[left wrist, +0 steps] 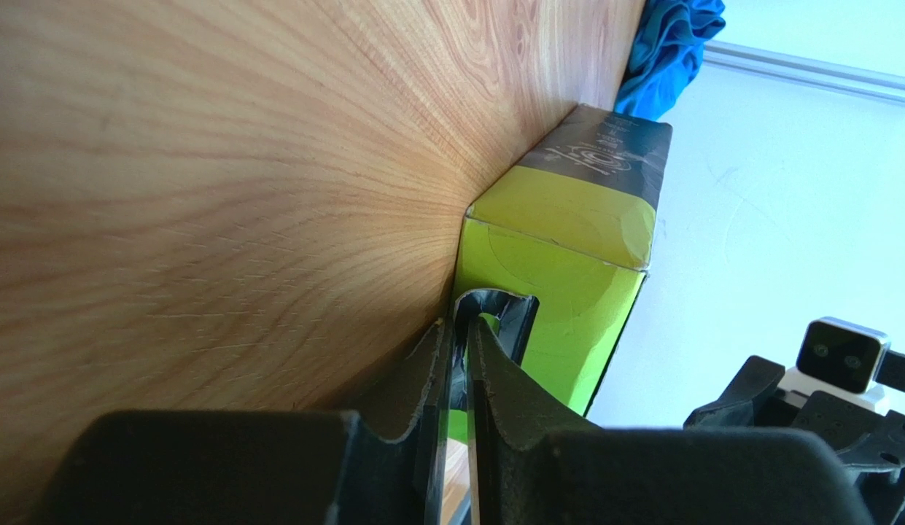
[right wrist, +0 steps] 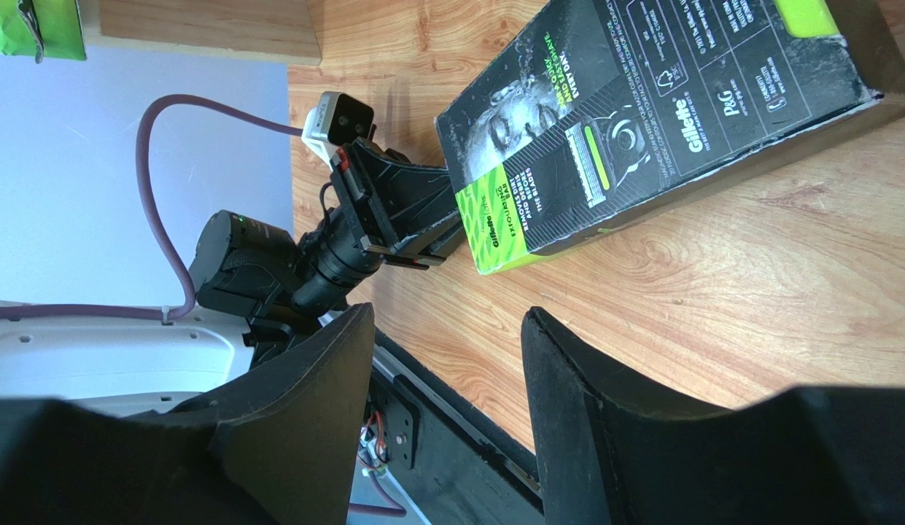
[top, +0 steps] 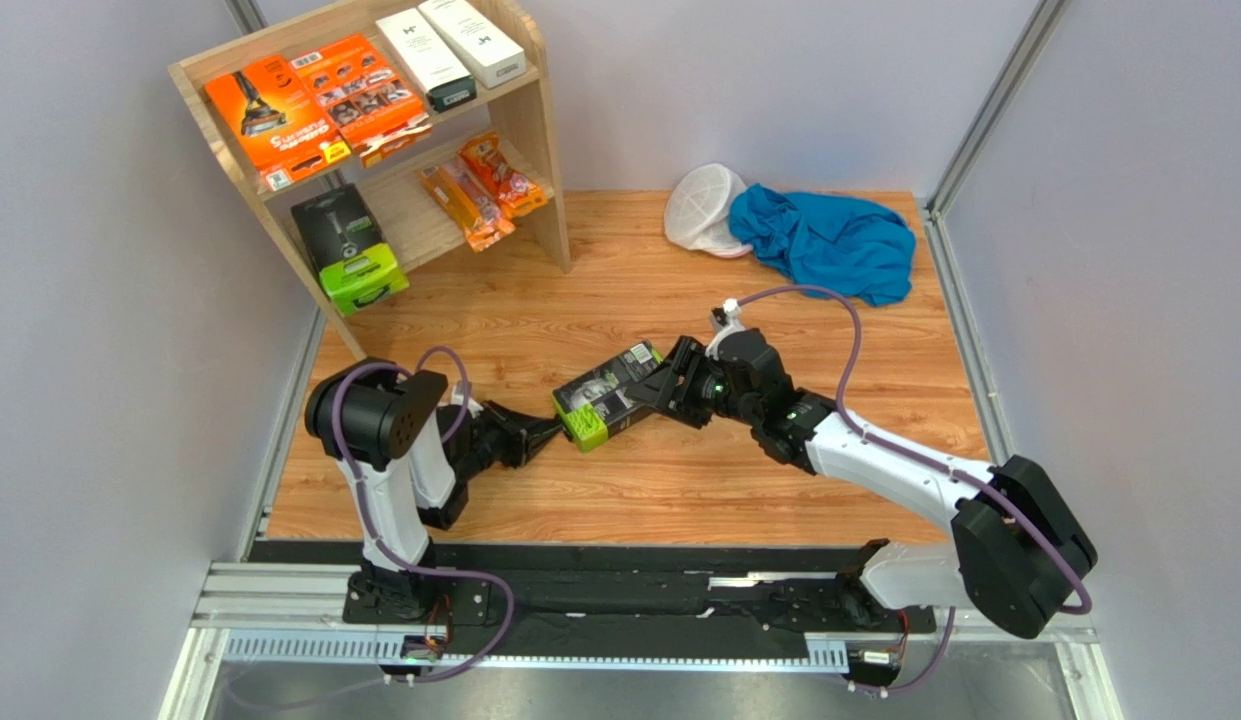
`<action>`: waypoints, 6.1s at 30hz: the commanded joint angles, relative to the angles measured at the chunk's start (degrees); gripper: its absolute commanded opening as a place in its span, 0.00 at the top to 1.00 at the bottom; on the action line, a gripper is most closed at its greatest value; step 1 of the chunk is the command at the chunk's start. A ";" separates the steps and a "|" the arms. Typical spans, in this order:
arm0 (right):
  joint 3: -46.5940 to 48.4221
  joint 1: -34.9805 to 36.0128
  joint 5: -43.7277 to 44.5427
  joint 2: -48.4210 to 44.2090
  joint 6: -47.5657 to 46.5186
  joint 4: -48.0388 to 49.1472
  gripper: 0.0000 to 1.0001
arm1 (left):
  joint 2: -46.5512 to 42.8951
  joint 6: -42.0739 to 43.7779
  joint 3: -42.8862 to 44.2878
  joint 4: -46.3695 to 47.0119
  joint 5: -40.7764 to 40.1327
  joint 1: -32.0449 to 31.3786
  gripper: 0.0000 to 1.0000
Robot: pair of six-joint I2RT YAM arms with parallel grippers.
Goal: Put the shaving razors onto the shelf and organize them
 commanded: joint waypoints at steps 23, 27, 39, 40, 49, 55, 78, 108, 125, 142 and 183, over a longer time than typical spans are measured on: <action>-14.61 2.64 -3.76 4.37 15.60 27.78 0.38 | -6.31 2.56 -7.21 6.23 4.71 0.06 1.00; -16.28 3.78 -4.02 8.15 19.11 36.31 0.32 | -11.24 2.47 -7.91 2.90 5.94 0.06 1.00; -21.81 4.14 -2.53 23.52 28.70 61.09 0.22 | -51.46 10.45 -0.72 -45.99 5.95 -0.12 1.00; -21.99 4.22 -2.44 26.58 29.23 64.16 0.22 | -55.86 14.30 0.86 -53.11 3.16 -0.46 1.00; -16.81 7.38 -0.69 36.91 31.88 82.04 0.22 | -74.19 16.45 1.41 -74.02 0.40 -0.82 1.00; -16.72 8.88 1.25 34.79 32.14 82.04 0.22 | -71.55 17.06 1.22 -72.08 0.85 -0.82 1.00; -12.77 10.82 1.60 40.76 33.72 81.95 0.25 | -72.60 18.64 7.38 -76.03 3.40 -0.91 1.00; -13.64 7.39 -3.40 37.87 33.81 81.69 1.00 | -84.29 28.83 16.06 -99.75 2.26 -0.91 0.37; -11.45 3.35 -32.14 12.83 16.33 55.35 1.00 | -67.15 36.49 22.06 -90.98 13.15 -0.47 0.17; -5.47 3.87 -45.15 1.92 11.22 44.51 1.00 | -75.59 22.78 10.54 -64.70 18.86 -0.12 0.20; -19.88 6.25 5.28 -14.43 19.66 41.61 0.20 | -60.91 10.91 22.75 -44.83 5.94 -0.12 1.00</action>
